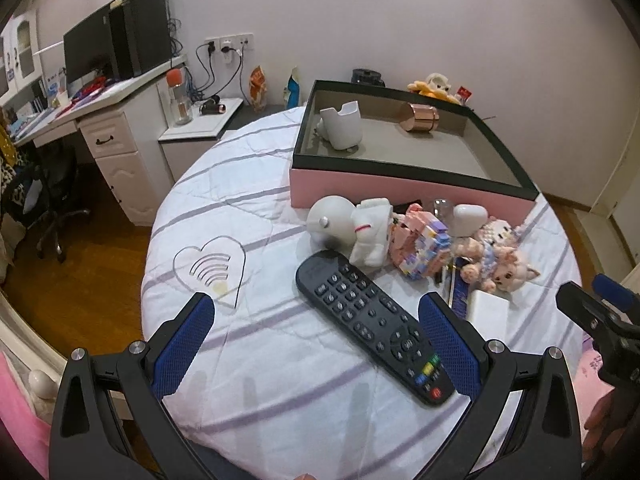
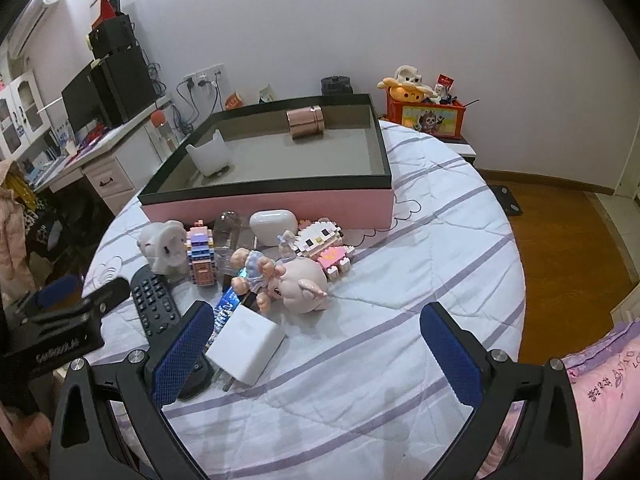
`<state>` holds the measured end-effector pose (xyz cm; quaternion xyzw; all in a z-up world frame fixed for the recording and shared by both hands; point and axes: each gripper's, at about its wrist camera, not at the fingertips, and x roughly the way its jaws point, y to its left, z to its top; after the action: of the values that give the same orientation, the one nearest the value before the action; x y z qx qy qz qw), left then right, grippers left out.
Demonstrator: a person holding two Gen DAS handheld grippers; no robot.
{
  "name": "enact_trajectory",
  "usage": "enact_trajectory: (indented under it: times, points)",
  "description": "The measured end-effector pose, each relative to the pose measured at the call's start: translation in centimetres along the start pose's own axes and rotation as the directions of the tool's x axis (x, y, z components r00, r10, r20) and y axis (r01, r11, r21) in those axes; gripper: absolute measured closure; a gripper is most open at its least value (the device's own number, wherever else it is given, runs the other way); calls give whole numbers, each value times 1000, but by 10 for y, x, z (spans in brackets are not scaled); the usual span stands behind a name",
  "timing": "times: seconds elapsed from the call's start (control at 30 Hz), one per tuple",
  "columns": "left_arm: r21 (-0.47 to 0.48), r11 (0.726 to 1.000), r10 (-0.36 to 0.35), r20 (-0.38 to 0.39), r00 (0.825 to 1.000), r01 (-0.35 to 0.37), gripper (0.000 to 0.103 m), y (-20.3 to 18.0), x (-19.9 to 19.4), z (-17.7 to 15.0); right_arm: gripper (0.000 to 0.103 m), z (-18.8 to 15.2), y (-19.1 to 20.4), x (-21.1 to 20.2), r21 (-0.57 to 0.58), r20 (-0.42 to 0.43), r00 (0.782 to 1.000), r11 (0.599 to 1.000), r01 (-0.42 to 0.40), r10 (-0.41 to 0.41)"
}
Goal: Organize rigid objects
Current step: 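Withdraw both tools from the box back over the table, then grasp the pig doll with the right gripper while the left gripper grasps the white elephant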
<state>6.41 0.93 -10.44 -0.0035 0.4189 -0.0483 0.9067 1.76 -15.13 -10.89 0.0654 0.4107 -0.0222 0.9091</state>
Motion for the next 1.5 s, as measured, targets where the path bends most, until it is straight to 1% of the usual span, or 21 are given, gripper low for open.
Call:
enact_trajectory:
  times: [0.2,0.3,0.43,0.6,0.67,0.73,0.83,0.87,0.9,0.93,1.0,1.07,1.13,1.23,1.5]
  points:
    - [18,1000,17,-17,1000,-17,0,-1,32,17,0,7,-1,22,-8,-38,999,1000,-1,0]
    - [27,1000,-4,-37,999,5,0,-3,50,25,0,10,-1,31,-16,-52,999,1000,-3,3]
    - [42,999,-9,-72,997,12,0,-7,73,31,0,12,0,43,-23,-70,998,1000,-5,3]
    - [23,999,-45,-97,994,47,0,-6,95,38,1,15,2,62,-26,-95,995,1000,-14,11]
    - [8,998,-69,-103,992,70,0,-5,103,39,6,15,3,68,-32,-104,994,999,-24,21]
    - [4,997,-80,-101,992,81,0,-3,108,41,9,15,4,71,-25,-96,995,999,-39,37]
    - [-5,995,-99,-103,990,99,0,0,112,44,27,16,7,71,-37,-103,992,997,-72,68]
    - [-3,995,-104,-103,989,104,1,1,113,45,29,16,9,70,-45,-104,992,997,-70,65]
    - [-4,994,-109,-101,989,109,6,1,113,45,30,15,11,69,-52,-102,993,996,-67,61]
    - [-1,994,-109,-100,989,109,16,1,113,46,32,15,11,69,-54,-101,993,996,-69,63]
    - [12,995,-102,-93,990,103,32,1,111,46,36,14,8,67,-42,-94,992,995,-86,82]
    - [-2,993,-119,-93,989,119,33,3,110,46,46,13,5,64,-30,-93,990,994,-107,104]
    - [-14,991,-135,-89,987,134,33,6,108,45,50,12,4,62,-26,-92,989,993,-116,113]
    - [-29,989,-150,-82,985,148,33,11,102,43,50,12,1,58,-13,-89,988,991,-131,130]
    - [-26,990,-138,-32,990,138,33,19,76,40,50,9,1,48,-6,-71,987,989,-147,146]
